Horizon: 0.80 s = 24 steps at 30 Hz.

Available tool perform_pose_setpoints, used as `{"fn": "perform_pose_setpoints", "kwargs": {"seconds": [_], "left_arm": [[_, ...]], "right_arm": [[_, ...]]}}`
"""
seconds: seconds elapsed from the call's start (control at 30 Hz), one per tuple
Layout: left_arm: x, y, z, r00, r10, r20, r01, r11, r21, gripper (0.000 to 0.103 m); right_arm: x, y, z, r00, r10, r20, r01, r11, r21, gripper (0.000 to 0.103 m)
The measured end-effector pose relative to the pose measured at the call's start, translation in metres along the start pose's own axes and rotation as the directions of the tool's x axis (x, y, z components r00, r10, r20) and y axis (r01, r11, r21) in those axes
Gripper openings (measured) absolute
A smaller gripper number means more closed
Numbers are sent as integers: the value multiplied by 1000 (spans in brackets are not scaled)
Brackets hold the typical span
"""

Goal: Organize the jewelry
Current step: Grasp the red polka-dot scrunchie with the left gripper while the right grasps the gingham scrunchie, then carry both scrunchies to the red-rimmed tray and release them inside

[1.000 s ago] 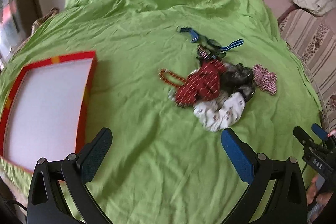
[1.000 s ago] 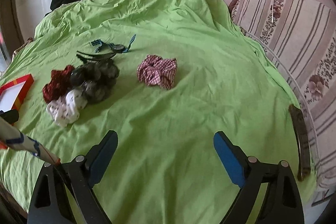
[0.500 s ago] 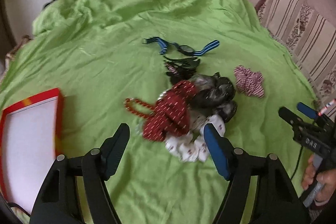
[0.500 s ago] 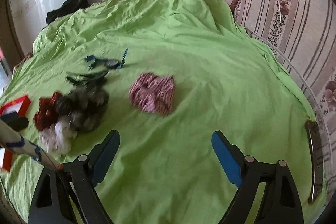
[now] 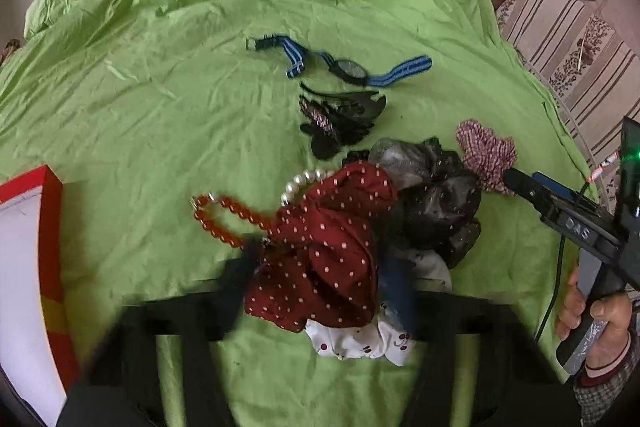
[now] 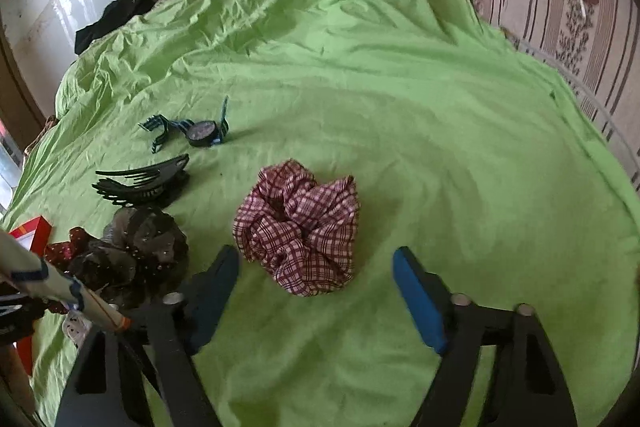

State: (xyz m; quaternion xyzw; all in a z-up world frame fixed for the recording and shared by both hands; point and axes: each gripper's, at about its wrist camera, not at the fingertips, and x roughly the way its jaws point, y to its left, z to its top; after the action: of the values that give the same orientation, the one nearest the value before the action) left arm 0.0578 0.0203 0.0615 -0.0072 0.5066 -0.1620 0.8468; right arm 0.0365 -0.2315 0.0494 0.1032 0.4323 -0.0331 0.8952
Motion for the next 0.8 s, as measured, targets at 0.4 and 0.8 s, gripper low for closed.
{"fn": "perform_pose_setpoints", "kwargs": {"seconds": [0.4, 0.8], "left_arm": [[-99, 15, -23, 989, -69, 134, 81, 993, -84, 7], [-196, 112, -86, 970, 102, 220, -49, 971, -233, 8]], "right_arm": [[-53, -16, -5, 991, 129, 23, -130, 987, 90, 6], [-133, 71, -22, 969, 239, 62, -233, 969, -86, 6]]}}
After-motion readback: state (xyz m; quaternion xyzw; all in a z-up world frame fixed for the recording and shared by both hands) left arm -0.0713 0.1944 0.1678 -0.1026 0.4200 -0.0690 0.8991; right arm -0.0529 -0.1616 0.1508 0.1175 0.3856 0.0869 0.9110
